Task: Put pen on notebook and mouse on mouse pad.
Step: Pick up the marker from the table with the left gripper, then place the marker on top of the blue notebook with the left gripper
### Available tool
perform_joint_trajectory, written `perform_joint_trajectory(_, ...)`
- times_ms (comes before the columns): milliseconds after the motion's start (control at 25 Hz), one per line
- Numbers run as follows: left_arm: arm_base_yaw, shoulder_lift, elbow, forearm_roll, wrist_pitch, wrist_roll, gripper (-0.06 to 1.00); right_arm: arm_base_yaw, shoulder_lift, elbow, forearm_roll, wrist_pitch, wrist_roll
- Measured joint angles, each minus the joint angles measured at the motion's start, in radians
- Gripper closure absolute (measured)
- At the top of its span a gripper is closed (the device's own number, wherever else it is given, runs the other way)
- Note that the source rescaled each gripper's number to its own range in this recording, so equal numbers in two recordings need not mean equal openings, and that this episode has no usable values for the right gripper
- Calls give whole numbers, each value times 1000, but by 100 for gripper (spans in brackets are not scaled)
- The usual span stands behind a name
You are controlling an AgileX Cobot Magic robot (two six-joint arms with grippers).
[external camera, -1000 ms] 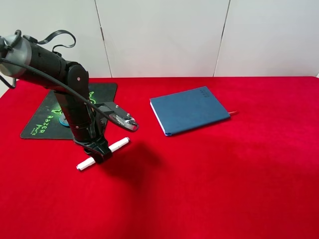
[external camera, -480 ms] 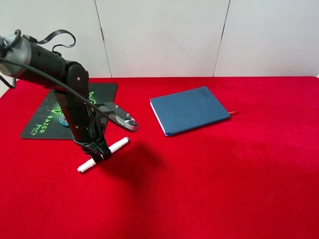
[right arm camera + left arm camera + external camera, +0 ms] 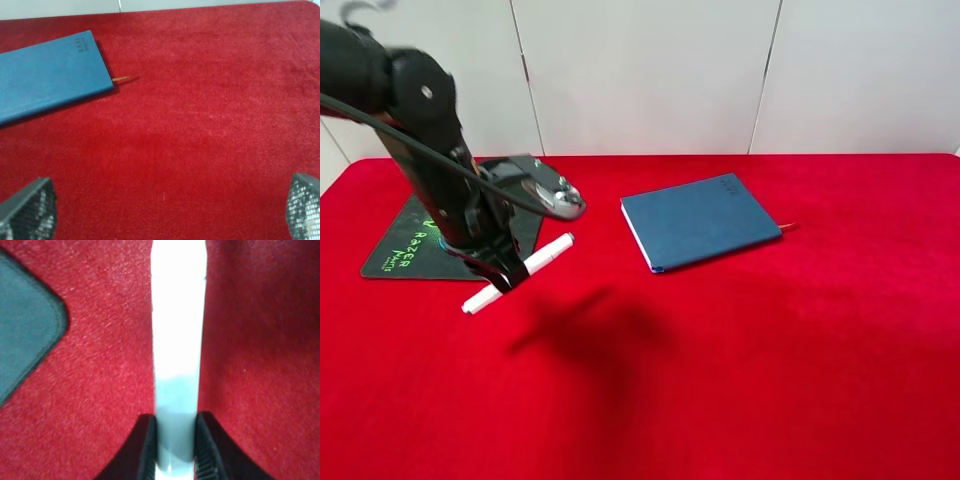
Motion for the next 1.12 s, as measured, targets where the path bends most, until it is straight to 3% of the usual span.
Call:
perform_joint_trajectory(240, 0, -24, -103, 0, 134, 0, 94, 0, 0, 0, 0, 0, 0)
perform_joint_trajectory(480, 0, 17, -262, 0, 178, 1, 94, 0, 0, 0, 0, 0, 0)
perform_joint_trajectory(720, -9, 193, -497, 0, 231, 1, 94, 0, 0, 0, 0, 0, 0)
perform_joint_trajectory(1120, -129, 515, -960, -2, 328, 9, 94, 0, 0, 0, 0, 0, 0)
